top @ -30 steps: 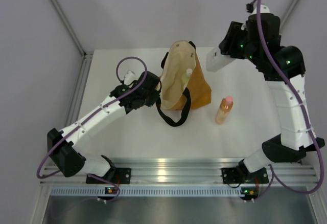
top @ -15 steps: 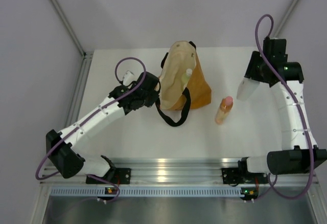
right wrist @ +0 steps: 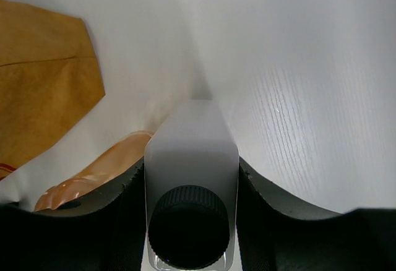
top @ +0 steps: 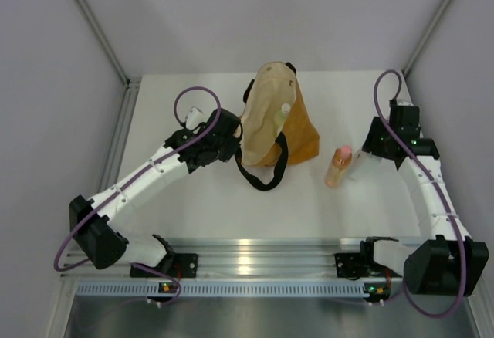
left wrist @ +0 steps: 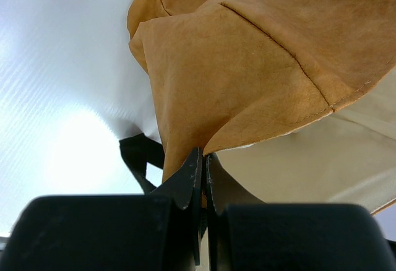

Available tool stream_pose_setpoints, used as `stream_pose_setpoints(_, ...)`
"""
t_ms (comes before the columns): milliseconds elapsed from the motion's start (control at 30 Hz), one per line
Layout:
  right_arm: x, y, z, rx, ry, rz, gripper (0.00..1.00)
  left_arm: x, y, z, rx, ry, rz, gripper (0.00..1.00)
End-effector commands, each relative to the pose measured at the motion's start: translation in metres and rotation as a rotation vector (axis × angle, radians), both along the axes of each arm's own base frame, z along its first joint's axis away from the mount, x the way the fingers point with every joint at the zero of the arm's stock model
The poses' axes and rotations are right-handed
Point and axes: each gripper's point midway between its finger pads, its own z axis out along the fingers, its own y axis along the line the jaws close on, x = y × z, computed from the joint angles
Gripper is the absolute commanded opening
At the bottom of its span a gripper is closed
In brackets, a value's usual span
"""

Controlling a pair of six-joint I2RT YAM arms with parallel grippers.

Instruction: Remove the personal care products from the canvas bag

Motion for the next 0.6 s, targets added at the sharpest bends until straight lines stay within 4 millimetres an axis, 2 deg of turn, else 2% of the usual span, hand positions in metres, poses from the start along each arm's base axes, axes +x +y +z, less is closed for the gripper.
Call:
stream_pose_setpoints(0,0.035,0.001,0.055,-0.009,-0.304,0.025,0.0,-0.007,0.006,-0.007,0.028,0.026,-0.007,0.0)
stream_pose_setpoints(367,0.024,-0.002,0.014,-0.06,-0.199,0.037,0.01,-0.006,0.003,-0.004,0.016,0.026,-0.013,0.0)
stream_pose_setpoints(433,0.024,-0.001,0.009,-0.06,-0.184,0.039,0.04,-0.006,0.003,-0.005,0.016,0.028,-0.014,0.0)
stream_pose_setpoints(533,0.024,0.0,0.002,-0.061,-0.144,0.033,0.14,-0.006,0.002,-0.005,0.018,0.031,-0.02,0.0)
stream_pose_setpoints(567,0.024,0.0,0.003,-0.06,-0.141,0.032,0.21,-0.006,0.002,-0.006,0.02,0.032,-0.021,0.0)
